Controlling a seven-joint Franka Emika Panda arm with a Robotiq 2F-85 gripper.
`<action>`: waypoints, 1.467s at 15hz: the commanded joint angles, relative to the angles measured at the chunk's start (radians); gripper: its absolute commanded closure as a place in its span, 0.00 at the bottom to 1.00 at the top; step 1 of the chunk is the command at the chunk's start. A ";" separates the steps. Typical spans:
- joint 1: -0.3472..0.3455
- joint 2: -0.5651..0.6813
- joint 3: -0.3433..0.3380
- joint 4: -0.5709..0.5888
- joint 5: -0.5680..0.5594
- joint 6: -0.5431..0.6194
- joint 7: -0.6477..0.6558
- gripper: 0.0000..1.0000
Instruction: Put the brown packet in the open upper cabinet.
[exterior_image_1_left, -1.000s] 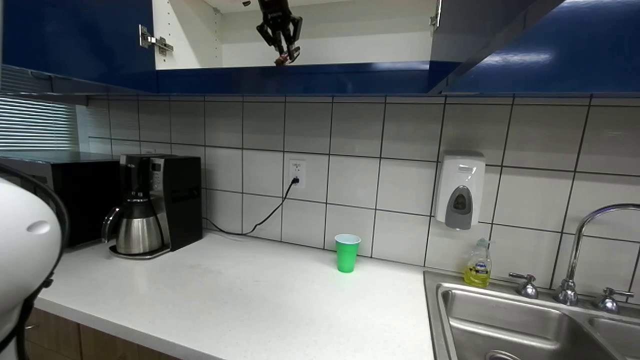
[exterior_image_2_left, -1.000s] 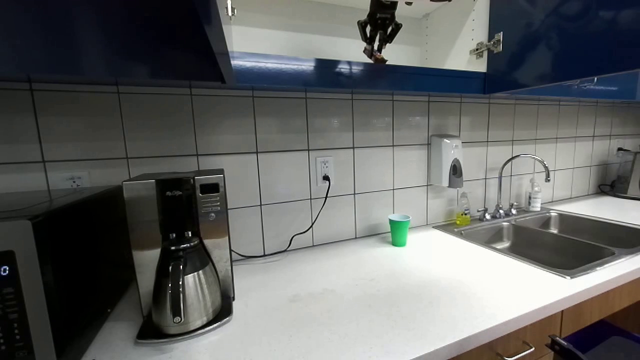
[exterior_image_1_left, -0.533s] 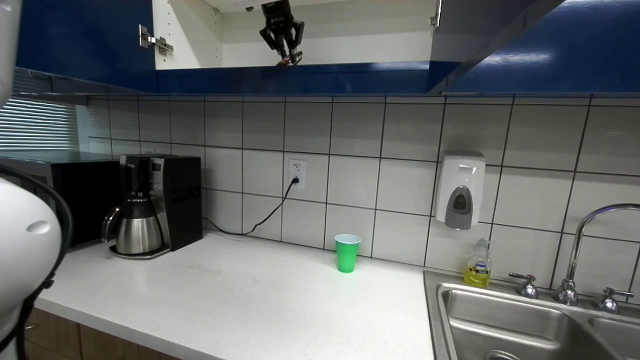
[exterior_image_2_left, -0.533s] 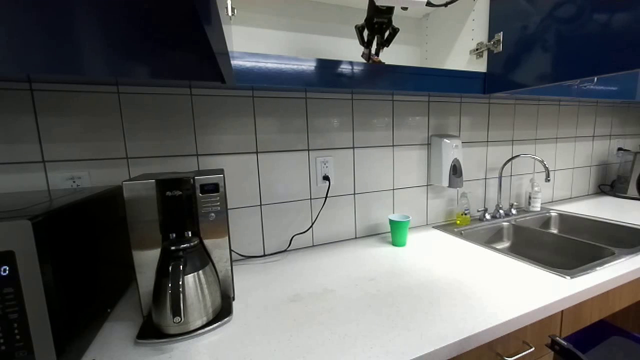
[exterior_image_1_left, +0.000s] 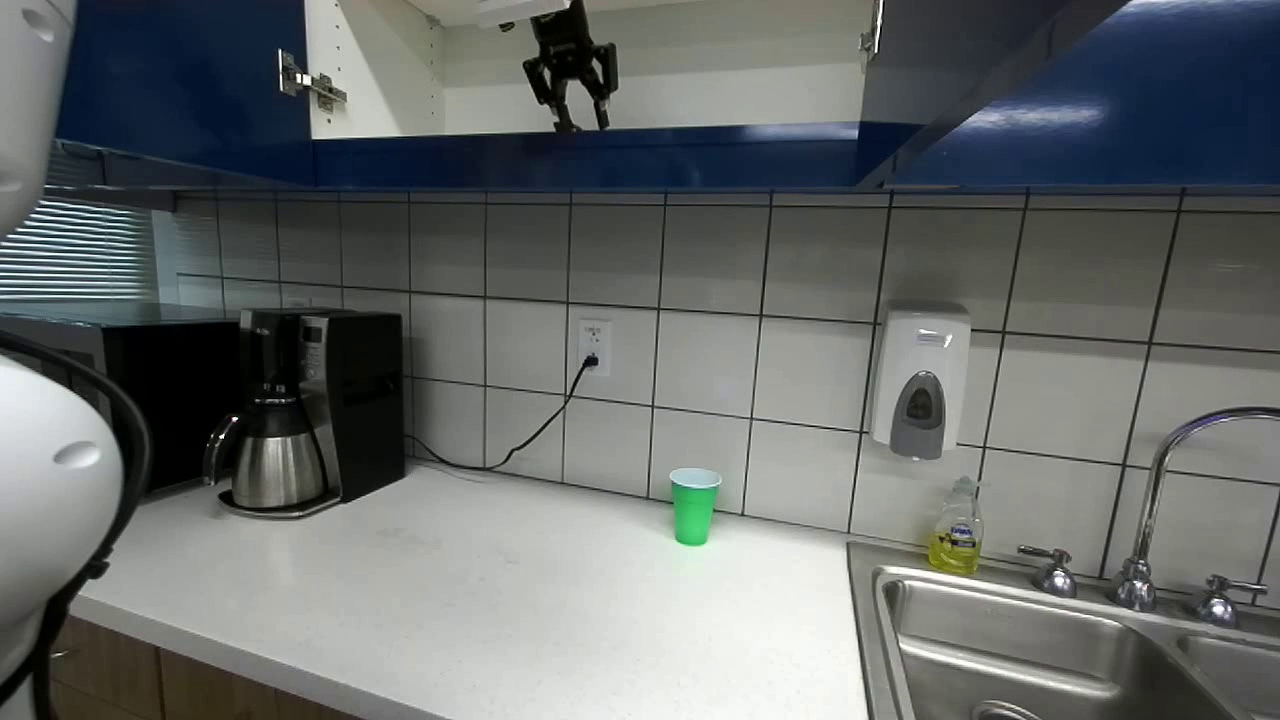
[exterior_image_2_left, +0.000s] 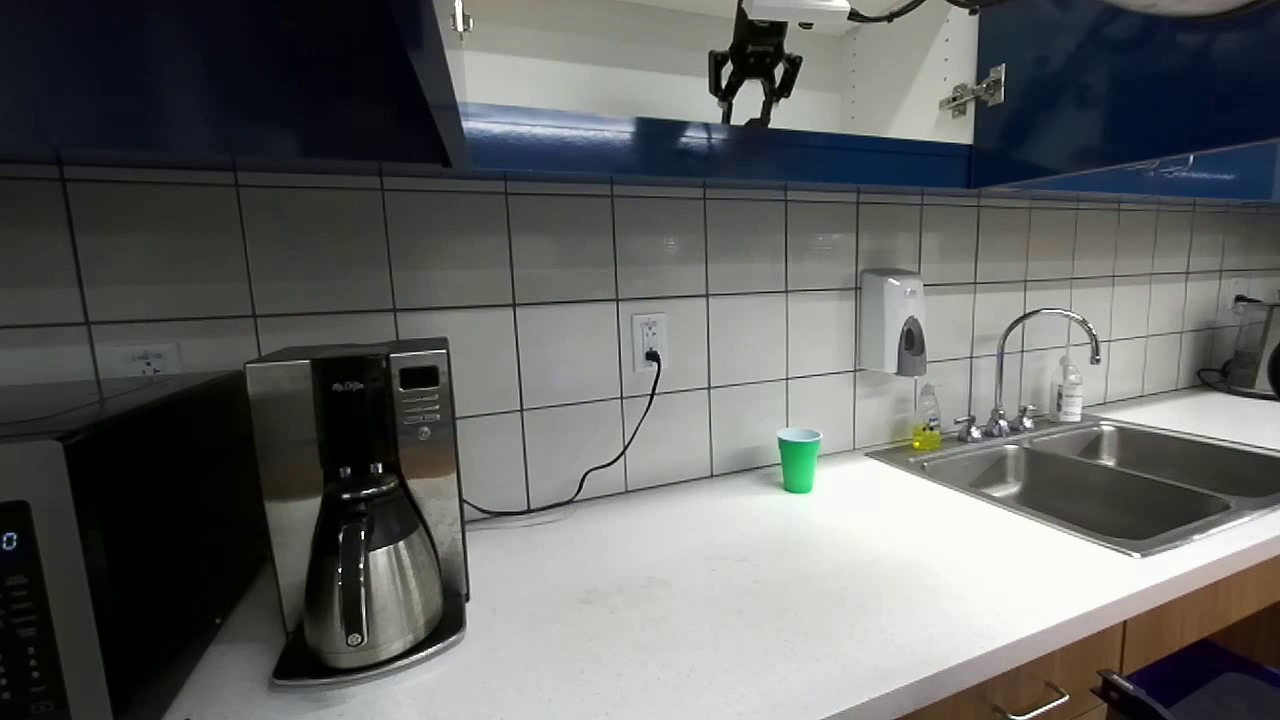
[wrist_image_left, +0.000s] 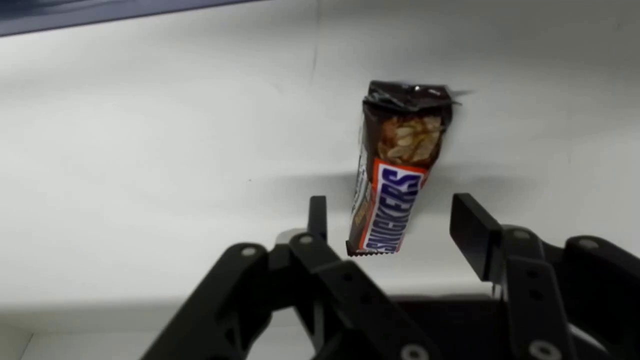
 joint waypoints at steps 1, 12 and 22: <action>0.002 0.005 -0.008 0.038 -0.010 -0.036 0.025 0.02; -0.004 -0.128 -0.004 -0.080 0.030 -0.003 -0.009 0.00; -0.002 -0.367 -0.009 -0.428 0.049 0.024 -0.064 0.00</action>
